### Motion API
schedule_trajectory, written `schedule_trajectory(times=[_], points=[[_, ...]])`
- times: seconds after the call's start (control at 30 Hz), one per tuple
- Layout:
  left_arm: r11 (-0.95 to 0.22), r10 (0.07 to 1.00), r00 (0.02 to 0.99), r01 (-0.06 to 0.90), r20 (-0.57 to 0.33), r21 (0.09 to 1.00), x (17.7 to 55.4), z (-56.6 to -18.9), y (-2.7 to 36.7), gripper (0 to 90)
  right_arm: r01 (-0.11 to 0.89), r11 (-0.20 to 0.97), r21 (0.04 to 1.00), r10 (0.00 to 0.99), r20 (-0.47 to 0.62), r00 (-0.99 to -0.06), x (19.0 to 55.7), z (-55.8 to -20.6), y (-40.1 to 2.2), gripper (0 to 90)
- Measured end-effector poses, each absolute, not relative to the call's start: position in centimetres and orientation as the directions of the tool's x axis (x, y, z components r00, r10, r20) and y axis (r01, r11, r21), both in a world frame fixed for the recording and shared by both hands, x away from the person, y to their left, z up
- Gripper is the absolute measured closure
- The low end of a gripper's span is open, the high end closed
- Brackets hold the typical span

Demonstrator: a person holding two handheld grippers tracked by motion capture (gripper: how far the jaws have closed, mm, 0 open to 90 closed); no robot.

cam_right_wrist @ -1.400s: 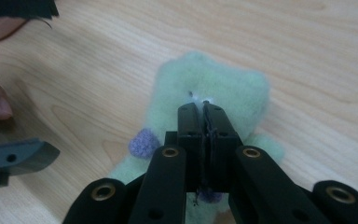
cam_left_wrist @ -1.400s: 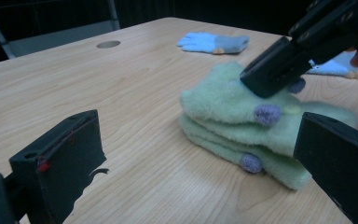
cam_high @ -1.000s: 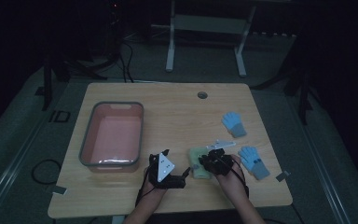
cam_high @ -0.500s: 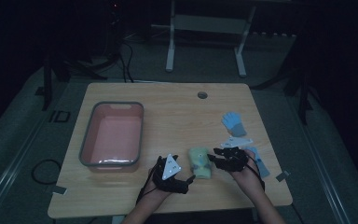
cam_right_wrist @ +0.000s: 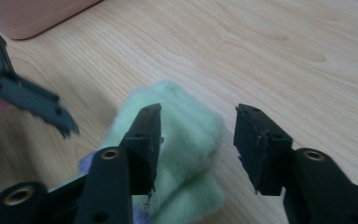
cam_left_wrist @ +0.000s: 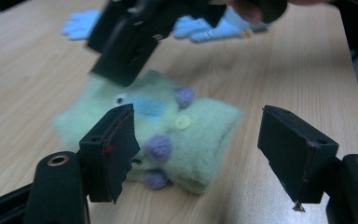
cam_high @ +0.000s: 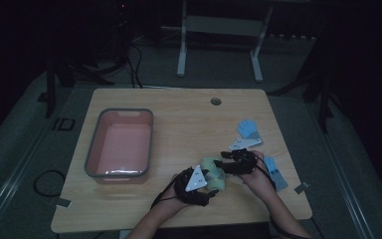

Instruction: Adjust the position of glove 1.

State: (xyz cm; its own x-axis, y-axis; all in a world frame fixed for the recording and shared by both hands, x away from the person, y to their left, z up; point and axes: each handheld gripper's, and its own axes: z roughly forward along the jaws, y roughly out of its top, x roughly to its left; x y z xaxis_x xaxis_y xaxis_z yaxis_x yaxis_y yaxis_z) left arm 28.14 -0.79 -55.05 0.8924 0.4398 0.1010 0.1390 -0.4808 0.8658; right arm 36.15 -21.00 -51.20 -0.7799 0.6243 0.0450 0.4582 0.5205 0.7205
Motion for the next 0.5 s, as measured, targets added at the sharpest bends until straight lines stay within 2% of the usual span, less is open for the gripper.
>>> schedule_trajectory(times=[0.1, 0.13, 0.2, 0.33, 0.43, 0.5], points=[[-0.541, 0.405, 0.904, 0.118, 0.135, 0.832, 28.9, -55.7, -1.7, 28.8, 0.497, 0.528, 0.688, 0.620, 0.088, -0.780, 36.9, -52.3, -20.9, 46.9], [-0.563, 0.397, 0.905, 0.110, 0.151, 0.819, 29.0, -55.9, -2.0, 28.8, 0.513, 0.537, 0.670, 0.616, 0.104, -0.781, 37.2, -52.8, -20.9, 43.3], [-0.602, 0.380, 0.906, 0.088, 0.187, 0.794, 29.3, -56.3, -2.4, 28.7, 0.511, 0.557, 0.655, 0.614, 0.090, -0.784, 37.4, -53.5, -20.9, 41.2], [-0.635, 0.367, 0.904, 0.070, 0.221, 0.770, 29.5, -56.4, -2.8, 30.1, 0.538, 0.552, 0.637, 0.598, 0.148, -0.788, 38.0, -53.9, -21.1, 43.2], [-0.668, 0.350, 0.892, 0.023, 0.287, 0.743, 29.3, -56.8, -3.1, 30.3, 0.582, 0.542, 0.606, 0.590, 0.218, -0.777, 38.5, -54.3, -21.1, 44.4], [-0.667, 0.359, 0.886, 0.024, 0.292, 0.745, 29.2, -56.9, -3.1, 32.4, 0.598, 0.534, 0.598, 0.590, 0.243, -0.770, 38.6, -54.5, -21.1, 46.0]])
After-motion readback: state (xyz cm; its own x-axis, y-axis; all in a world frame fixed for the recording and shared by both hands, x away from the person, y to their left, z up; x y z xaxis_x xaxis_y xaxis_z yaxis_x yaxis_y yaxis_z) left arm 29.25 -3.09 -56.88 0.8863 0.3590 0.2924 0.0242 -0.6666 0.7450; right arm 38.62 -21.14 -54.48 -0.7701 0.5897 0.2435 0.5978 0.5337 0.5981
